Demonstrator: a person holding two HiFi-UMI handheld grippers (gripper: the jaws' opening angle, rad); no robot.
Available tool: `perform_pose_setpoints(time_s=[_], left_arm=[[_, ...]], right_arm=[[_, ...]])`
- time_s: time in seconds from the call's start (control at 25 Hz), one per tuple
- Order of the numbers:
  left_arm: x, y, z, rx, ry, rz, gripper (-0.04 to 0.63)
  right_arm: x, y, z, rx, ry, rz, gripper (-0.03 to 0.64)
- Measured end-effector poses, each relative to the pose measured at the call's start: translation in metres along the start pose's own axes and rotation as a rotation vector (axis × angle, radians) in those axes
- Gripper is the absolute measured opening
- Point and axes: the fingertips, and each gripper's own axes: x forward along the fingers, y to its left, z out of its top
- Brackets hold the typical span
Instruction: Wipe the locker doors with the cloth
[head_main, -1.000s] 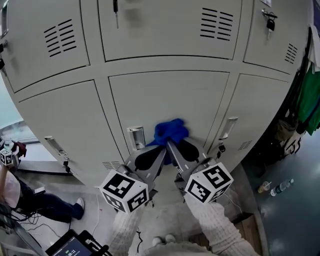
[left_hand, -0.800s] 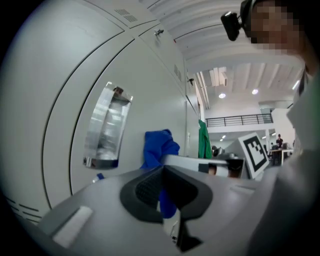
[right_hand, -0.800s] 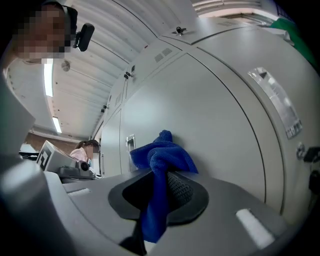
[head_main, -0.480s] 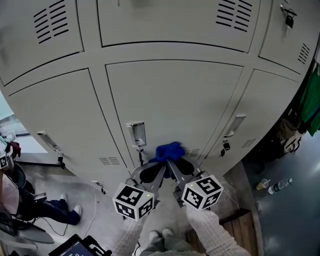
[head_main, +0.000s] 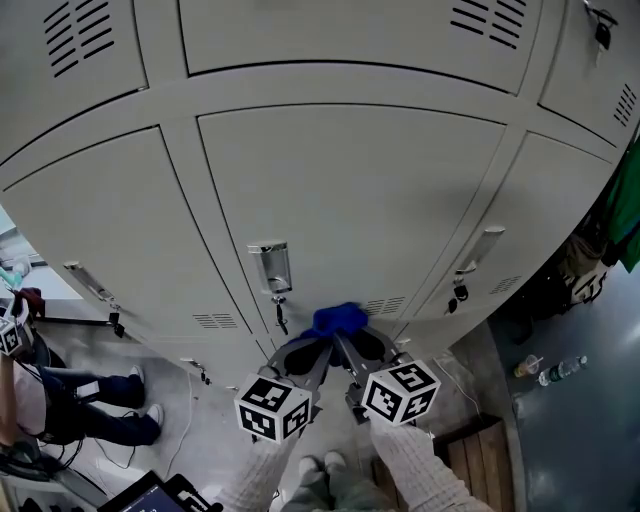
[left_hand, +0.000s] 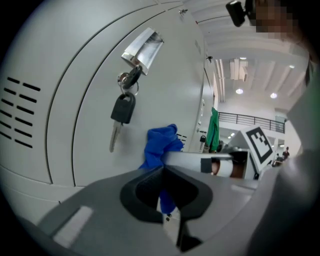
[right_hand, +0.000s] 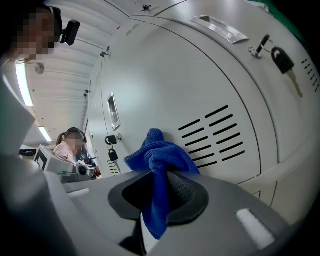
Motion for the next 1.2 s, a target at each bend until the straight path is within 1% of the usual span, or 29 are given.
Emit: perform_pose_setpoints(time_s=[0.12,0.2,0.28,0.36,0.52,0.88,1.04,1.12,1.2], left_arm=[[0.001,-0.001,0.0,0.013,0.02,-0.007,0.006],[-0.001,-0.005,0.006,0.028,0.007,-0.013,0.006],[-0.003,-0.014,0.021,0.061,-0.021,-0.028,0.006],[-0.005,-0.026,0.043,0.105,-0.056,-0.05,0.006],[-0.011,-0.058,0.096,0.201,-0.153,-0.109,0.006],[-0.016,-0.114,0.192,0.426,-0.309,-0.223,0.008],[-0.02,-0.132,0.237,0.496,-0.386,-0.248,0.008],[-0.021,-0.139,0.258,0.516,-0.419,-0.254,0.008],[-0.021,-0.144,0.273,0.53,-0.433,-0.263,0.008]], right_arm=[[0.0,0.0,0.0,0.006,0.006,-0.002,0.058],[-0.004,0.003,0.007,0.012,-0.01,0.006,0.057],[-0.012,0.007,0.023,0.003,-0.049,0.014,0.057],[-0.021,0.012,0.046,-0.016,-0.097,0.02,0.057],[-0.043,0.022,0.102,-0.065,-0.216,0.036,0.057],[-0.076,0.049,0.223,-0.24,-0.426,0.06,0.057],[-0.087,0.061,0.272,-0.3,-0.506,0.073,0.057],[-0.091,0.063,0.293,-0.32,-0.528,0.073,0.057],[-0.094,0.062,0.308,-0.328,-0.538,0.06,0.057]])
